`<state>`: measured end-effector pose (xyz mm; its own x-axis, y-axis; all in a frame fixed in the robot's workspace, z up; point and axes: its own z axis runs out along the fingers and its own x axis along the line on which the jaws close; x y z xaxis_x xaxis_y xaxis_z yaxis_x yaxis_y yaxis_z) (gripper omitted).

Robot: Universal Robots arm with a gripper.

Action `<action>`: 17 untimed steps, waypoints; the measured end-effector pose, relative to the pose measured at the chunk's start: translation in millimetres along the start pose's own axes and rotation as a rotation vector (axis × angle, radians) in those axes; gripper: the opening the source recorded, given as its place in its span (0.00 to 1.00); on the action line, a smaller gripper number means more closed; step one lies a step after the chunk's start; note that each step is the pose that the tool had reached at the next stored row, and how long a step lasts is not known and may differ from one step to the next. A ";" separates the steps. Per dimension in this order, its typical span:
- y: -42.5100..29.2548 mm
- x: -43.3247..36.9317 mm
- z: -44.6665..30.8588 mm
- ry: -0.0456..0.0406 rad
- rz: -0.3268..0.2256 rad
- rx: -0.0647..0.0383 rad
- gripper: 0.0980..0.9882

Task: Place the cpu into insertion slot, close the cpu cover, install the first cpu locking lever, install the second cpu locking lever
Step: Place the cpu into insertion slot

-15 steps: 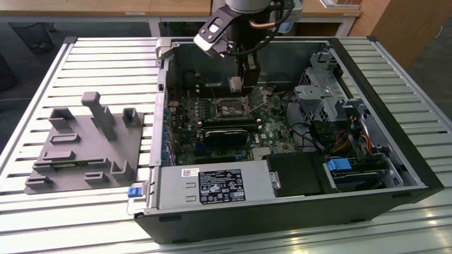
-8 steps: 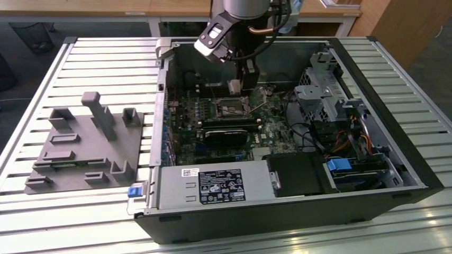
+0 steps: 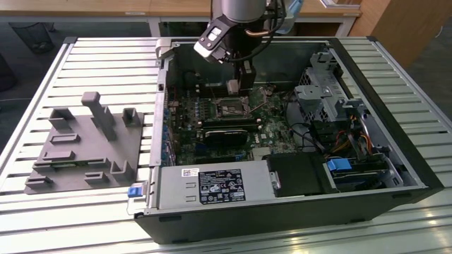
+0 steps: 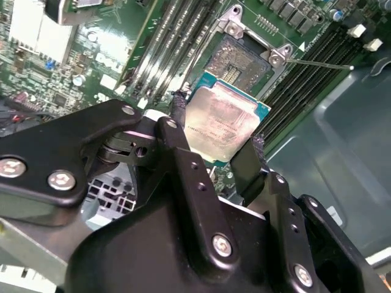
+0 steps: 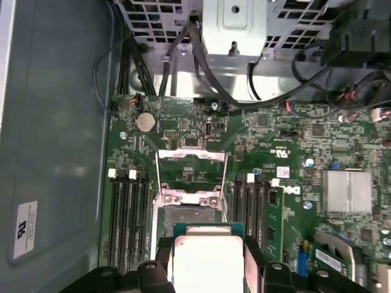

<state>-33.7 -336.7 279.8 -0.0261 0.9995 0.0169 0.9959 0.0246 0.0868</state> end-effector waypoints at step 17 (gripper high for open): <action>-3.5 5.6 25.9 -0.0054 -0.001 0.000 0.50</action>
<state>-35.1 -330.8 253.8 -0.0271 0.9996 0.0114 0.9959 0.0260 0.0865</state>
